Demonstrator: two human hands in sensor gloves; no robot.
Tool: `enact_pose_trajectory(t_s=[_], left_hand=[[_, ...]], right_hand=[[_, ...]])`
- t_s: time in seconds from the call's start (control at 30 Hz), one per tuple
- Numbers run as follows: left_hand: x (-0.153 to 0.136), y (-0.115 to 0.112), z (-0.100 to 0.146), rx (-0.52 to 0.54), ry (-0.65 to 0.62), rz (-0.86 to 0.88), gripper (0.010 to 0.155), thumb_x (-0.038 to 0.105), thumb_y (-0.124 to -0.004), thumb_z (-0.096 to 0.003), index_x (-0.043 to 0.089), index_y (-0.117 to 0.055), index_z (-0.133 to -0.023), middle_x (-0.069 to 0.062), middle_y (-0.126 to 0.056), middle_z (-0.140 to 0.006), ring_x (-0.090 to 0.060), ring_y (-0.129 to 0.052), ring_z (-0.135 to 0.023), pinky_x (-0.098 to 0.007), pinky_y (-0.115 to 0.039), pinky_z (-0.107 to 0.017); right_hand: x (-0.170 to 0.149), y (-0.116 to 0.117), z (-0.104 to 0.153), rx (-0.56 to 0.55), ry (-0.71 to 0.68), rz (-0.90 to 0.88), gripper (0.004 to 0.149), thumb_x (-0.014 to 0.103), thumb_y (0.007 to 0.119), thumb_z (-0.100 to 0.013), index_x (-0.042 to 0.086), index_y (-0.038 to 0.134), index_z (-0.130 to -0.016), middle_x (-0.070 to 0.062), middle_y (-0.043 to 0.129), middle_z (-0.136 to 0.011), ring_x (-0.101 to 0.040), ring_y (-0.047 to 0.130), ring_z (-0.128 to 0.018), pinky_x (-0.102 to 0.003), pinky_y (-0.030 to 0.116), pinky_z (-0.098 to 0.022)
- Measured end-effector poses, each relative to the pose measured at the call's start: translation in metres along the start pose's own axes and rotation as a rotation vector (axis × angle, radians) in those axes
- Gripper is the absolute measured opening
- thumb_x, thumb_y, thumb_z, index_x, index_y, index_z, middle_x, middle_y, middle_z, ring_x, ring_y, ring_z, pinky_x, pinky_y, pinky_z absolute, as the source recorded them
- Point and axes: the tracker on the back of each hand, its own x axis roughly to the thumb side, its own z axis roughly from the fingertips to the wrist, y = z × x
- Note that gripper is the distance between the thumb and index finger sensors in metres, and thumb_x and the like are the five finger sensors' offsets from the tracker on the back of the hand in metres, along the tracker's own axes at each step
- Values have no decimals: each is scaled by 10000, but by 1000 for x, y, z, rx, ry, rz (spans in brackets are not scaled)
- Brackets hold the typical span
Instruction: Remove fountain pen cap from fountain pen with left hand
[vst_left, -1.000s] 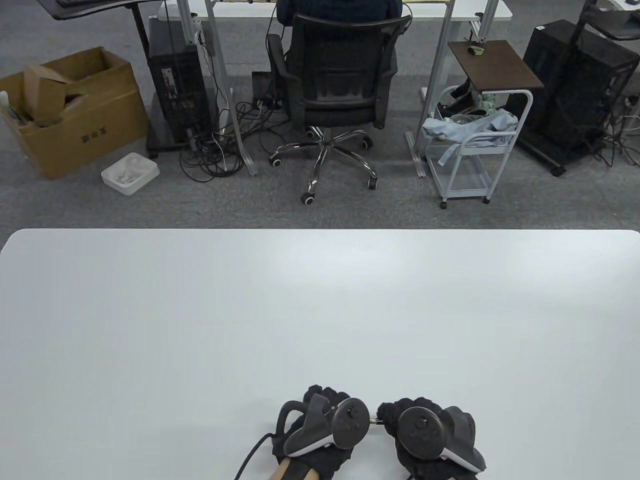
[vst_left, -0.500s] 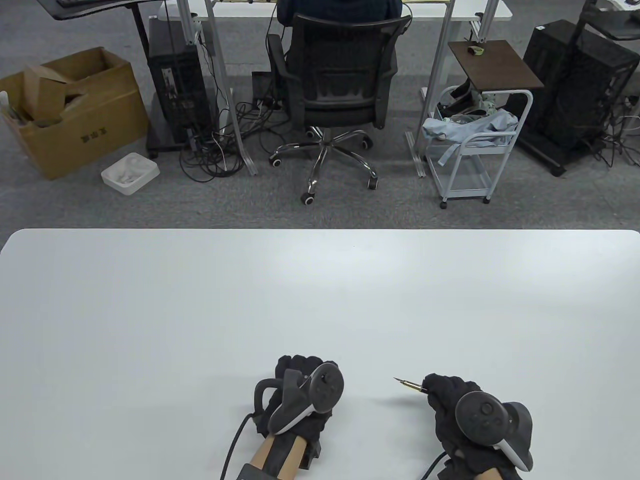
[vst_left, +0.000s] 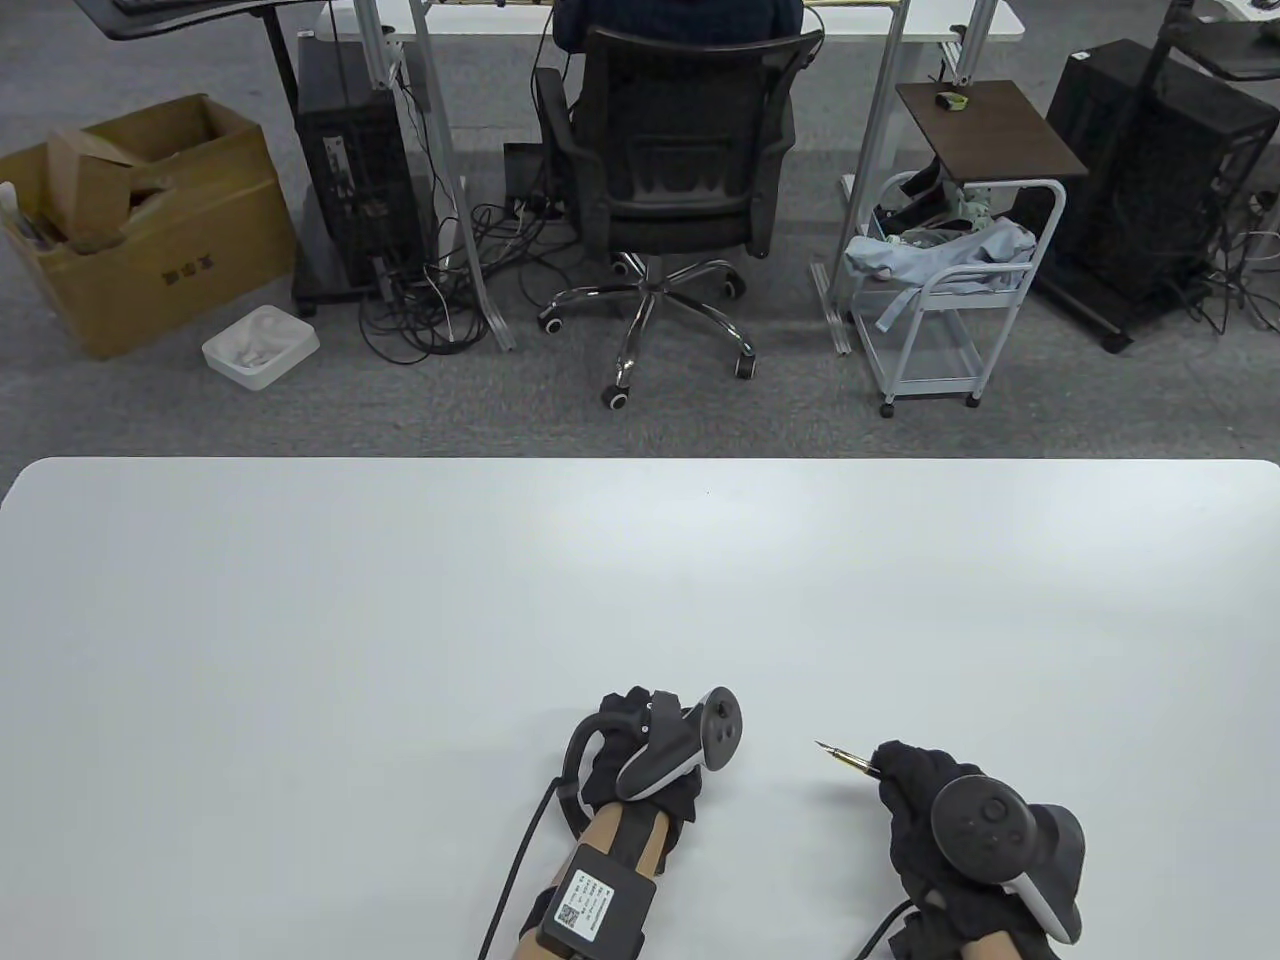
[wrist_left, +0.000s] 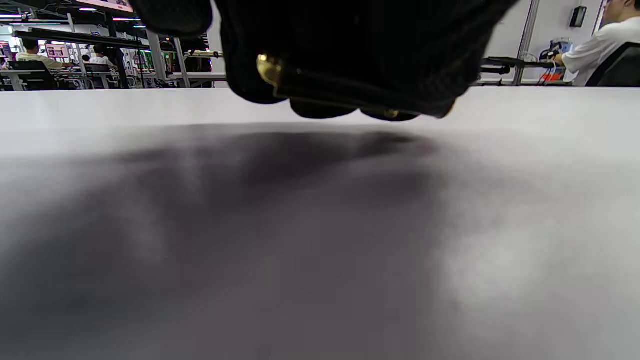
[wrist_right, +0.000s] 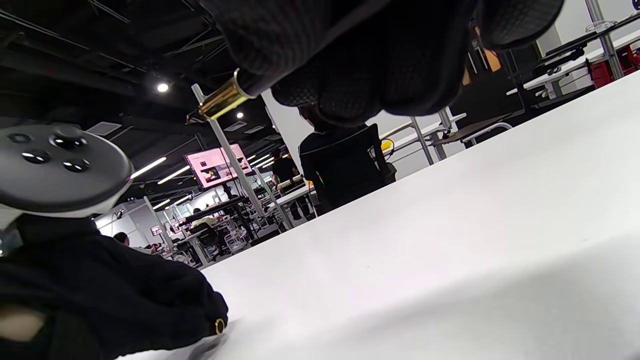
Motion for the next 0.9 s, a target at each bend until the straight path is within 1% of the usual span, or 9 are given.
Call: enact_pose_trajectory(t_s=[0.2, 0.27, 0.4, 0.47, 0.53, 0.6, 0.67, 0.77, 0.9], left_hand=[[1, -3, -2, -17, 9, 11, 365, 354, -842, -432, 328, -881, -793, 43, -899, -854, -293, -856, -858, -632, -576, -720], [-3, 2, 0, -5, 8, 16, 428, 369, -832, -432, 312, -832, -855, 25, -867, -899, -305, -829, -881, -636, -563, -722], [-13, 32, 10, 88, 23, 110, 531, 401, -823, -429, 286, -748, -942, -2, -805, -975, -321, -780, -930, -633, -549, -728], [-22, 56, 21, 137, 33, 193, 576, 425, -819, -429, 270, -717, -974, -18, -776, -1008, -338, -753, -953, -643, -528, -733], [-31, 73, 35, 178, 27, 224, 615, 455, -793, -435, 262, -676, -1006, -33, -741, -1047, -352, -727, -987, -663, -509, -734], [-41, 86, 50, 209, 11, 227, 641, 484, -761, -440, 252, -648, -1027, -49, -707, -1077, -371, -694, -1017, -683, -490, -732], [-51, 91, 64, 231, 11, 206, 655, 501, -749, -441, 246, -639, -1034, -76, -694, -1090, -386, -682, -1028, -695, -485, -725], [-71, 88, 87, 232, 26, 196, 684, 525, -732, -439, 248, -610, -1052, -83, -657, -1118, -403, -649, -1055, -710, -470, -725], [-101, 68, 107, 205, 59, 222, 762, 568, -716, -431, 242, -523, -1093, -117, -557, -1167, -444, -553, -1098, -741, -429, -718]], right_hand=[[-1, 0, 0, 3, 4, -7, 445, 216, 669, -474, 125, 670, -909, -163, 804, -820, -407, 787, -671, -664, 512, -656], [-1, 0, 0, 1, 4, -8, 445, 218, 668, -475, 126, 669, -910, -162, 804, -822, -407, 787, -672, -664, 511, -656], [0, 1, 1, 5, -3, 1, 445, 222, 669, -474, 128, 670, -910, -160, 806, -821, -405, 791, -670, -664, 513, -654], [1, 2, 1, 8, -11, 13, 445, 223, 669, -474, 131, 671, -909, -156, 808, -820, -404, 792, -670, -665, 515, -653], [3, 4, 1, 20, -20, 15, 446, 223, 669, -474, 130, 670, -910, -156, 807, -823, -404, 792, -674, -668, 511, -654], [6, 6, 1, 35, -29, 16, 445, 222, 669, -474, 130, 671, -910, -157, 807, -824, -407, 792, -679, -673, 504, -655], [9, 9, 1, 48, -42, 27, 446, 220, 668, -474, 131, 669, -910, -158, 806, -827, -407, 790, -683, -676, 501, -656], [13, 14, 0, 64, -53, 57, 446, 219, 665, -472, 131, 669, -909, -157, 808, -825, -403, 800, -674, -678, 502, -656], [16, 19, 1, 92, -78, 54, 446, 220, 656, -472, 137, 667, -910, -151, 813, -827, -392, 827, -660, -685, 506, -655]])
